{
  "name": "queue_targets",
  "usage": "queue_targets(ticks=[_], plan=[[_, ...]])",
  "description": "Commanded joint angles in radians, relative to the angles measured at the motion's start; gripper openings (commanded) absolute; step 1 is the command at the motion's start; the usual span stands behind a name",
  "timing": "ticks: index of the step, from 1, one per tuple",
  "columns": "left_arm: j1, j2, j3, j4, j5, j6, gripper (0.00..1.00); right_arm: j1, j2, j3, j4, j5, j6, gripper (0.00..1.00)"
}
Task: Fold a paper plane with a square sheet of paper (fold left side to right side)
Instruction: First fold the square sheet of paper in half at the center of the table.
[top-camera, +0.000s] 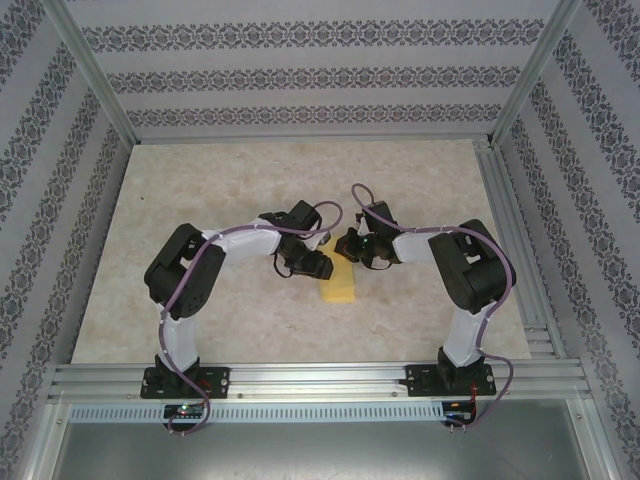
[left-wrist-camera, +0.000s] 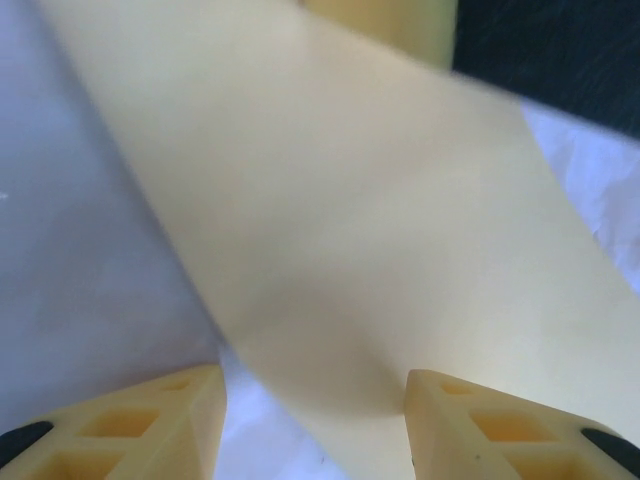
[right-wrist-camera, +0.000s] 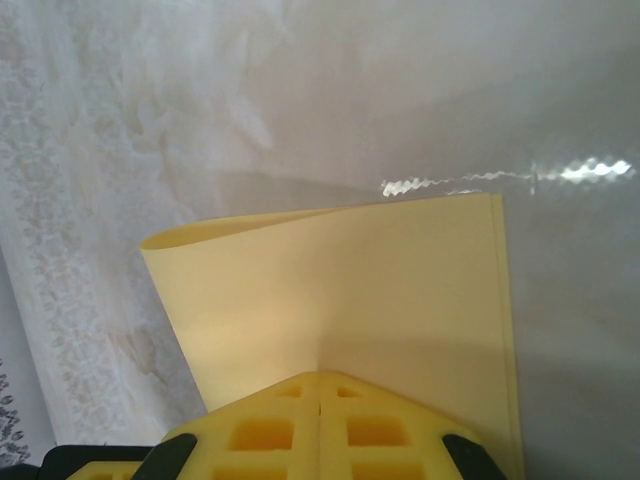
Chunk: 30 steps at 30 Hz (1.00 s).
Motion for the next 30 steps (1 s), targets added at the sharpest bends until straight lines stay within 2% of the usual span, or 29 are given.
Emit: queue_targets(ticks=[1,4,8,12,21,30], plan=[[0.001,-0.087,0.002,-0.051,-0.020,0.006,0.53,-0.001,0.031,-0.027,-0.102,0.118,-0.031,0.04],[0.001,-0.138,0.005,-0.012,0.002,-0.004,0.51,-0.001,0.029,-0.027,-0.102,0.116,-0.033,0.04],[-0.001,-0.155,-0.026,0.114,0.091,-0.049,0.42,-0.001,0.025,-0.024,-0.107,0.119,-0.037,0.04],[-0.004,-0.120,-0.034,0.133,0.089,-0.059,0.35,-0.003,0.026,-0.022,-0.107,0.117,-0.037,0.04],[-0.004,-0.012,-0.038,0.189,0.100,-0.078,0.30,-0.001,0.029,-0.024,-0.105,0.117,-0.036,0.04],[-0.013,0.000,-0.086,0.191,0.122,-0.067,0.28,-0.002,0.039,-0.018,-0.112,0.123,-0.040,0.04]])
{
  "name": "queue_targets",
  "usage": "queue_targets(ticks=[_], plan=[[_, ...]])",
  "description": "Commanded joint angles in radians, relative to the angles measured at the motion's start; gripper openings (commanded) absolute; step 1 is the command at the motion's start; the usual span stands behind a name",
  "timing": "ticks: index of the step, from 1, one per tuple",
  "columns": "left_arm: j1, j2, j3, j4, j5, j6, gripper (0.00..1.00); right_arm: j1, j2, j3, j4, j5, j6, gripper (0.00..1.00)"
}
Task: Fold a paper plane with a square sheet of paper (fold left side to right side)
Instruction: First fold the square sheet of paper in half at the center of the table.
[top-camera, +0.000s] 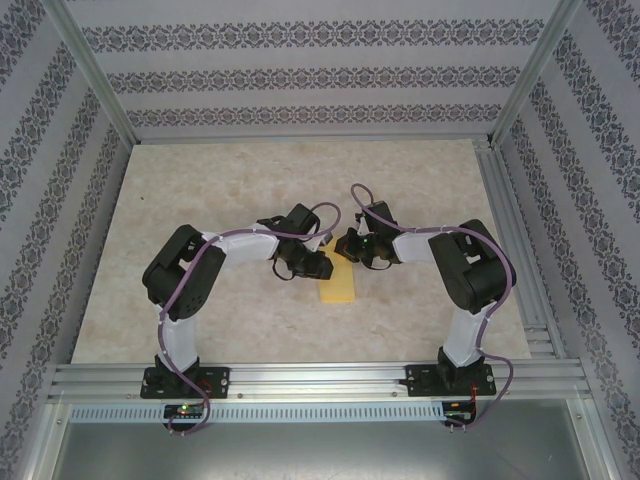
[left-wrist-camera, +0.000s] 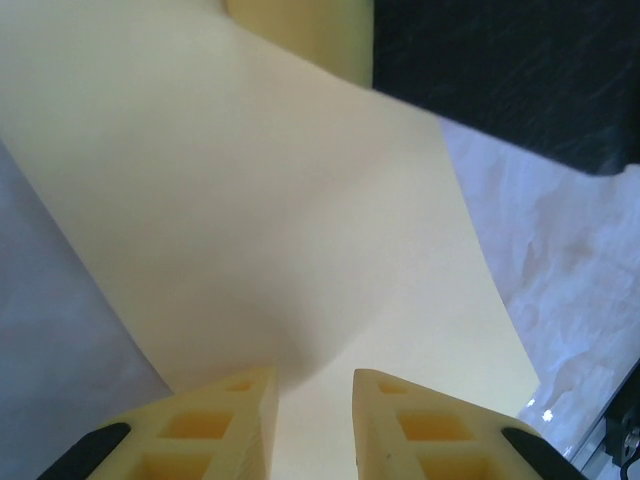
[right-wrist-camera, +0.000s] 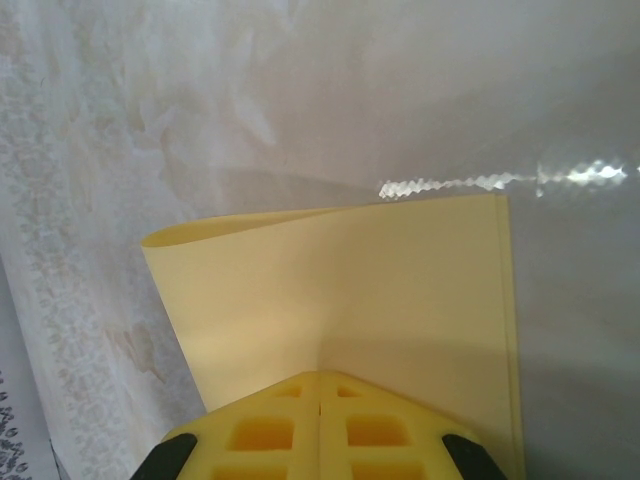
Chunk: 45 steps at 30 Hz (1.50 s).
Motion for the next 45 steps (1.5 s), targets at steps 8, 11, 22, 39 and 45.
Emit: queue_targets(ticks=[8,11,22,39,45], plan=[[-0.019,0.001,-0.060,0.031,0.035,0.012,0.28,-0.002,0.047,-0.017,-0.121,0.130,-0.032,0.04],[-0.023,-0.006,-0.084,0.039,0.044,0.019,0.28,-0.003,0.048,-0.017,-0.124,0.132,-0.030,0.04],[-0.044,-0.058,-0.143,0.050,0.062,0.027,0.30,-0.003,0.047,-0.016,-0.127,0.135,-0.030,0.04],[-0.115,-0.109,-0.214,0.121,0.058,-0.044,0.31,-0.003,0.044,-0.014,-0.138,0.135,-0.038,0.05],[-0.120,-0.141,-0.272,0.114,0.047,-0.050,0.31,-0.002,0.046,-0.016,-0.133,0.136,-0.037,0.05]])
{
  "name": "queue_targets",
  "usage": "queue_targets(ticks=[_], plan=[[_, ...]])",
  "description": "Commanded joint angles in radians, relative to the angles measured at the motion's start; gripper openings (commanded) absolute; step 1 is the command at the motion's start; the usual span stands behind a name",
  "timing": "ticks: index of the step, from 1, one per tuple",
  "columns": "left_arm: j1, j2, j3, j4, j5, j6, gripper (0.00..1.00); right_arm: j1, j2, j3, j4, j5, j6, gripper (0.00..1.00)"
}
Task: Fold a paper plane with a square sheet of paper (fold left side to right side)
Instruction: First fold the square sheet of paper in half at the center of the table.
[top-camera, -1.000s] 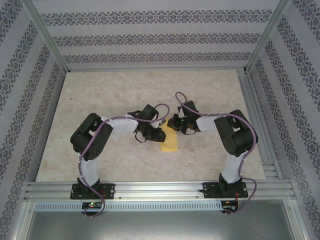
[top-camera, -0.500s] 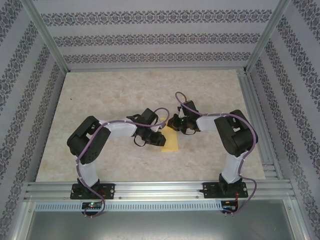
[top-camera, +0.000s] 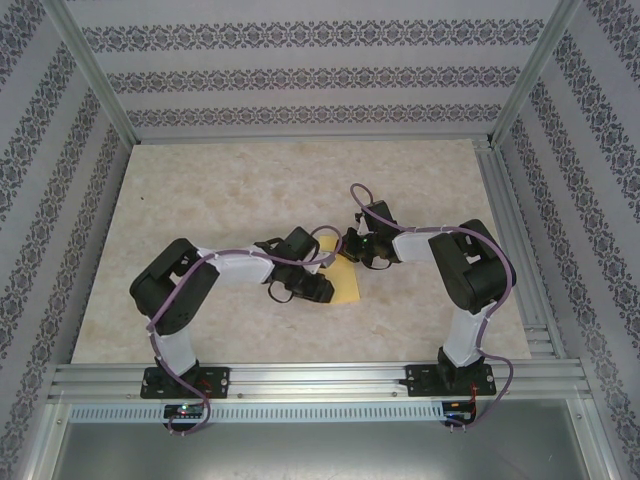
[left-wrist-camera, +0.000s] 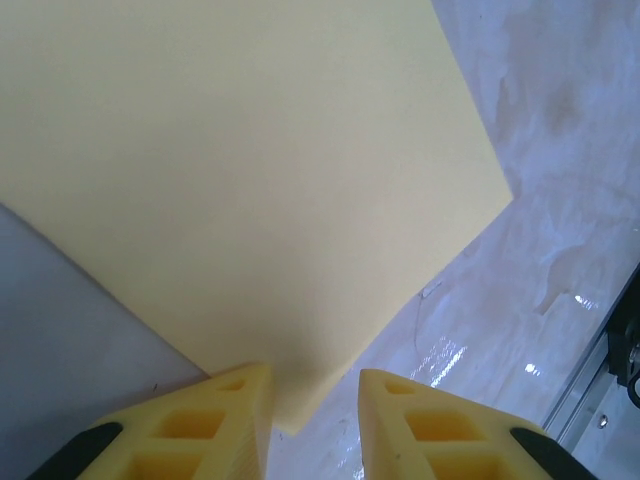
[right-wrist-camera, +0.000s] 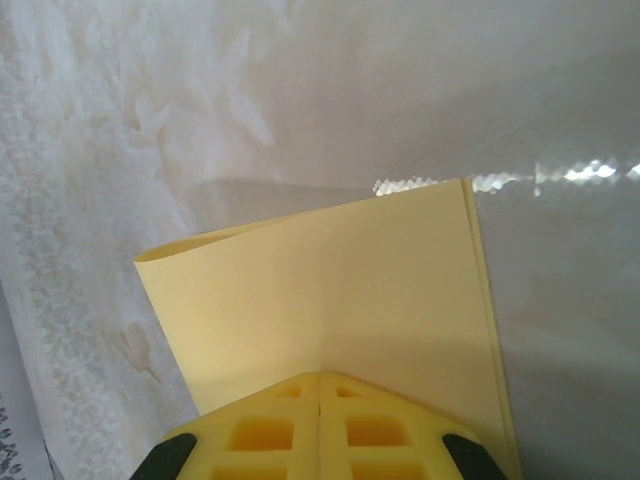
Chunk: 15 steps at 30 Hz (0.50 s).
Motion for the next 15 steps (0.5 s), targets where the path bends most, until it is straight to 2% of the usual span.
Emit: queue_targets(ticks=[1,15], plan=[[-0.028,-0.026,-0.052,-0.042,0.014,-0.026,0.31,-0.004,0.046,-0.023,-0.114,0.130,-0.028,0.05],[-0.042,-0.092,-0.052,-0.021,0.019,-0.058,0.31,-0.005,0.048,-0.021,-0.112,0.125,-0.028,0.05]])
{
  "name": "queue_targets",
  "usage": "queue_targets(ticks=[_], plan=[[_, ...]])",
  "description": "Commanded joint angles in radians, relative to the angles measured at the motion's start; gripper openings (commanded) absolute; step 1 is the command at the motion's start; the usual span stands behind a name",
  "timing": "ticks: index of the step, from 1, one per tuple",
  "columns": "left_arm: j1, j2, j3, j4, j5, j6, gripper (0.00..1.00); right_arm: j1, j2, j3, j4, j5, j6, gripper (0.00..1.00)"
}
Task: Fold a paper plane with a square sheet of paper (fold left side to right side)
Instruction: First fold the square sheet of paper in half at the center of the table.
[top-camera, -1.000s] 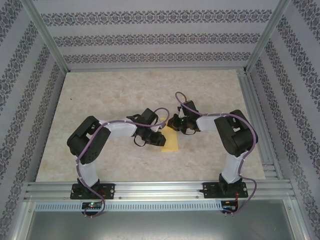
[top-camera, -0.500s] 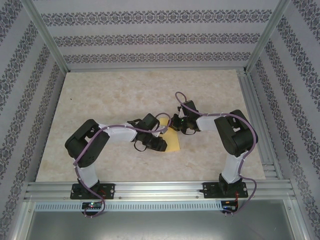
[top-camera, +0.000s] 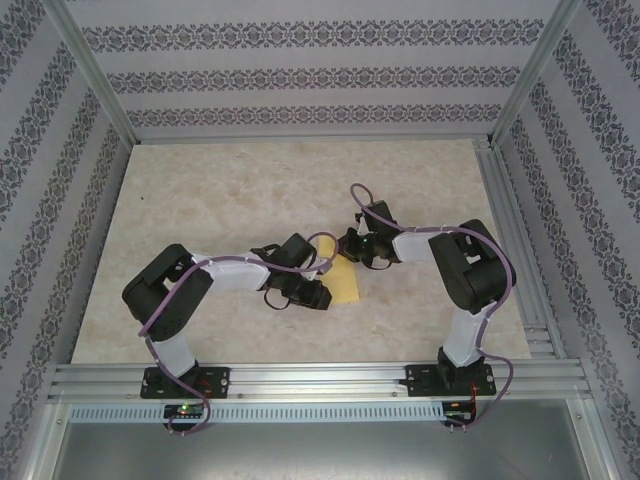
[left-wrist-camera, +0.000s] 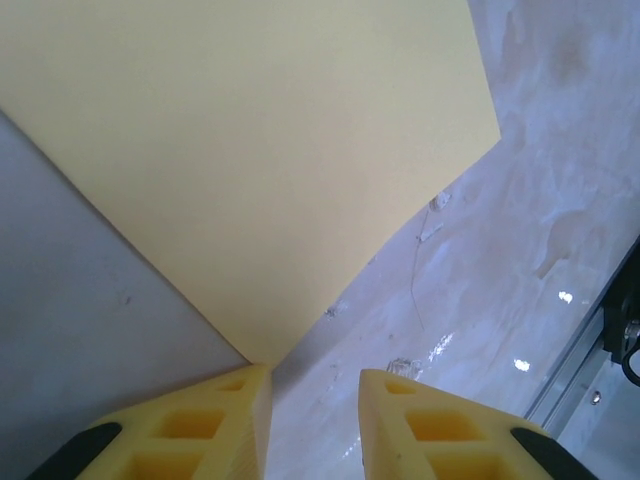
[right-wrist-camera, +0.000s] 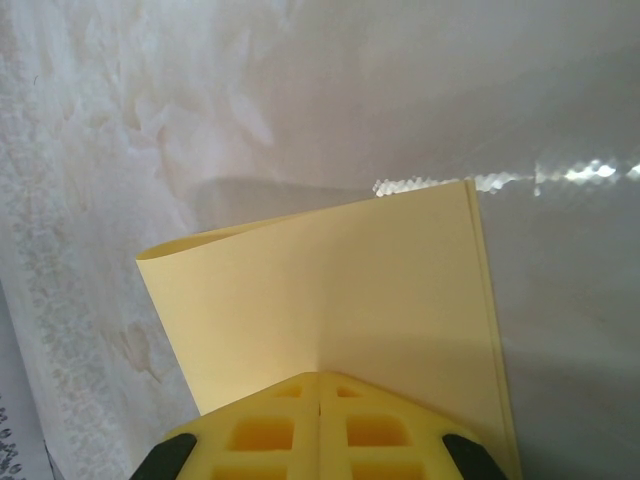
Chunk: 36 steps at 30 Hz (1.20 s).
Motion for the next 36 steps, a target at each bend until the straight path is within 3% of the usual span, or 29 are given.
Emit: queue_targets(ticks=[1,6,13,24,36], plan=[[-0.018,-0.058,0.018,-0.045,0.008,-0.014,0.31,-0.005,0.049,-0.019,-0.114,0.124,-0.030,0.05],[0.006,-0.102,0.092,-0.087,-0.010,0.002,0.29,-0.004,0.046,-0.019,-0.112,0.124,-0.028,0.05],[0.006,0.001,0.163,-0.104,-0.003,0.036,0.28,-0.004,0.046,-0.022,-0.111,0.122,-0.027,0.05],[0.001,0.069,0.082,-0.023,0.037,0.008,0.27,-0.001,0.041,-0.023,-0.109,0.123,-0.027,0.05],[-0.005,0.006,-0.015,0.018,0.042,-0.029,0.28,-0.001,0.043,-0.015,-0.124,0.116,-0.032,0.05]])
